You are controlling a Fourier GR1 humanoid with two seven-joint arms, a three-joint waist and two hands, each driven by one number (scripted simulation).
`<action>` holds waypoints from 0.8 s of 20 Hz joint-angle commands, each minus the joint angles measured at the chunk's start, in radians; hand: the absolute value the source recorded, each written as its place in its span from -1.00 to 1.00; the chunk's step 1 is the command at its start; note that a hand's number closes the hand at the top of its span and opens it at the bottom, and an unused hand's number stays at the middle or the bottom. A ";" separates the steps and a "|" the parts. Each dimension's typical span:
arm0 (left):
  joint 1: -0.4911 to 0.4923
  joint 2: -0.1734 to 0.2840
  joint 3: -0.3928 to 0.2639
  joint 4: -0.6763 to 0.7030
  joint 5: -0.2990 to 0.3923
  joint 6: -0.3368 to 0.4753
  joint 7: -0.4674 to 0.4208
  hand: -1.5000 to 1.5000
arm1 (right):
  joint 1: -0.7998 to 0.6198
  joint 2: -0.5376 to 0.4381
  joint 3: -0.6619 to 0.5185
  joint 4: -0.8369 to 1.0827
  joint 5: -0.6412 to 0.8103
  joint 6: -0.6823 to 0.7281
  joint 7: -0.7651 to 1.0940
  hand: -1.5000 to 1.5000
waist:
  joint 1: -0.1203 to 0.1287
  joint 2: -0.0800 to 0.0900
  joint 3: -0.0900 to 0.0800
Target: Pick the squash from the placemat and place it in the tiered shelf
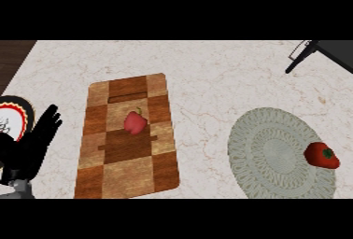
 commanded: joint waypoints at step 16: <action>-0.050 -0.021 0.015 0.087 -0.035 0.018 -0.030 0.00 | -0.059 -0.010 -0.149 0.080 -0.226 -0.145 -0.125 -1.00 | -0.016 -0.004 0.000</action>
